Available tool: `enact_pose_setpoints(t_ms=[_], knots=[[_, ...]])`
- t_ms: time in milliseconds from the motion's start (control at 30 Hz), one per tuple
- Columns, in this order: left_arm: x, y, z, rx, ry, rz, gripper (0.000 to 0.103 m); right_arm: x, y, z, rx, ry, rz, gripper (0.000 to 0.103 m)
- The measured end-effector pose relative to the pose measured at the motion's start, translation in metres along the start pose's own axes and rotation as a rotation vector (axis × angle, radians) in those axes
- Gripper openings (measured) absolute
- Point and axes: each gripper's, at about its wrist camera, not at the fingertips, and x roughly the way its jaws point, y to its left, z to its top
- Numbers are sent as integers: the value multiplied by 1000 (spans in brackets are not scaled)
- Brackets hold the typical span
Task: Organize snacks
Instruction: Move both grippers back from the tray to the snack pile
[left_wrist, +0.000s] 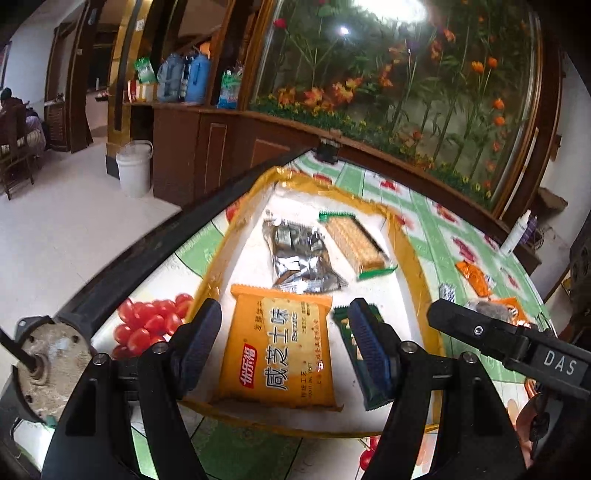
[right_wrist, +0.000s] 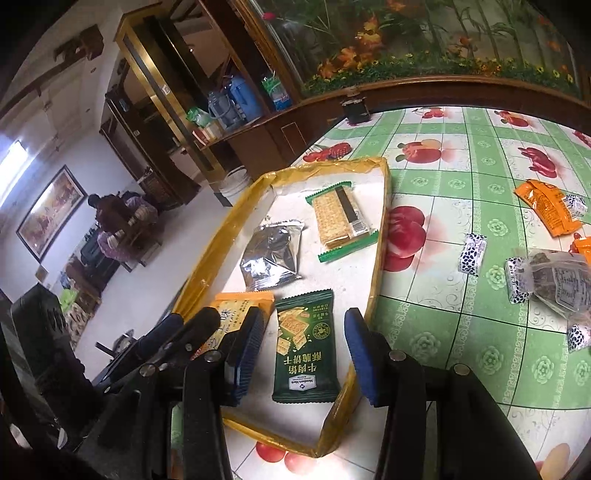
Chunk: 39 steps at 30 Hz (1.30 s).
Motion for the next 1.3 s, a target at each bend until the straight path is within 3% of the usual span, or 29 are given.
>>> enact_pose_setpoints(t_ms=[133,433,533,767,867,967,1067,1167,1200,1233,1300], knots=[[-7,1,0,-7,-40,-7,76,-11,-6,1,10,-26,-9,48],[-8,1,-2,-12,-35,-18,76,-43,-46,12,85,-72,-31,48],[-7,-1,-3,0,-33,-23,76,-57,-76,20,119,-96,-103,49],[-10,-3,-4,4,-43,-41,76,-71,-154,31,203,-111,-369,50],[-12,-2,-3,1,-57,-51,76,-58,-171,28,189,-41,-429,49],[-11,1,-2,-8,-53,-67,76,-59,-171,23,188,-30,-382,49],[-12,0,-2,-7,-60,-79,76,-57,-166,14,171,45,-245,50],[-14,-4,-3,7,-63,-76,76,-61,-161,1,169,148,-5,49],[-14,-5,-3,12,-65,-81,76,-68,-159,-2,159,151,81,48],[-16,-7,-3,16,-68,-84,76,-76,-158,-3,152,134,112,48],[-19,-11,-4,34,-80,-101,76,-97,-163,-1,146,65,119,49]])
